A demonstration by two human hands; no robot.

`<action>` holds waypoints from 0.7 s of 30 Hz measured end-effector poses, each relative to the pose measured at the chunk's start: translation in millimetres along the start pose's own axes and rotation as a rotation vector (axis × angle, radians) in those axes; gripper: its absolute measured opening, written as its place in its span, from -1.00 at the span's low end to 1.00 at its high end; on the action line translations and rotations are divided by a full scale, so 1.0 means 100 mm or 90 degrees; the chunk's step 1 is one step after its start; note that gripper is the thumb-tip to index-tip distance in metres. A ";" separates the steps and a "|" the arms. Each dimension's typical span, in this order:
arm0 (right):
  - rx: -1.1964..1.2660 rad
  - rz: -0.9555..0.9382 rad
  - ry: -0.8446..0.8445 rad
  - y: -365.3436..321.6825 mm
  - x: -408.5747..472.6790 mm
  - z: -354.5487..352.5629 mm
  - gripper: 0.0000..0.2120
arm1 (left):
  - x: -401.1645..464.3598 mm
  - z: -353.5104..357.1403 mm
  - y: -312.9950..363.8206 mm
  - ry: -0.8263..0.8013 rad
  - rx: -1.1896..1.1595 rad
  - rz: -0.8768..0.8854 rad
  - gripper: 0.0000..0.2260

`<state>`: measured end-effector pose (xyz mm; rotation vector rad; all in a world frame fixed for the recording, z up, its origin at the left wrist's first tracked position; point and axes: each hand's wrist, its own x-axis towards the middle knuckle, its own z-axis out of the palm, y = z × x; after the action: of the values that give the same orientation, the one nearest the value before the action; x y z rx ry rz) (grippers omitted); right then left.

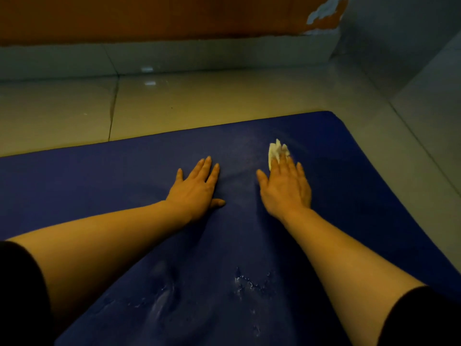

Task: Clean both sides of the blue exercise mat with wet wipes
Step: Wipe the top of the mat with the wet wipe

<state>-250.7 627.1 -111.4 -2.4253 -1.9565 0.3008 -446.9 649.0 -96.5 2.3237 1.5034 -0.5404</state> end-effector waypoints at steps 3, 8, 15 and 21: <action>0.122 -0.108 0.021 -0.29 -0.22 0.09 -0.34 | 0.01 -0.01 0.01 -0.003 0.010 -0.007 -0.20; 0.065 -0.222 0.011 -0.14 -0.36 0.12 -0.36 | -0.01 -0.04 0.02 -0.015 0.000 -0.008 -0.20; 0.028 -0.022 0.014 0.17 -0.35 -0.07 -0.35 | -0.02 -0.03 0.06 -0.013 0.022 -0.013 -0.22; 0.156 -0.196 -0.094 -0.19 -0.54 0.02 -0.31 | -0.03 -0.05 0.09 -0.017 0.020 -0.021 -0.23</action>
<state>-280.6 578.5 -103.3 -1.9710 -2.1642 0.6806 -439.0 645.6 -89.8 2.3095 1.5353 -0.6052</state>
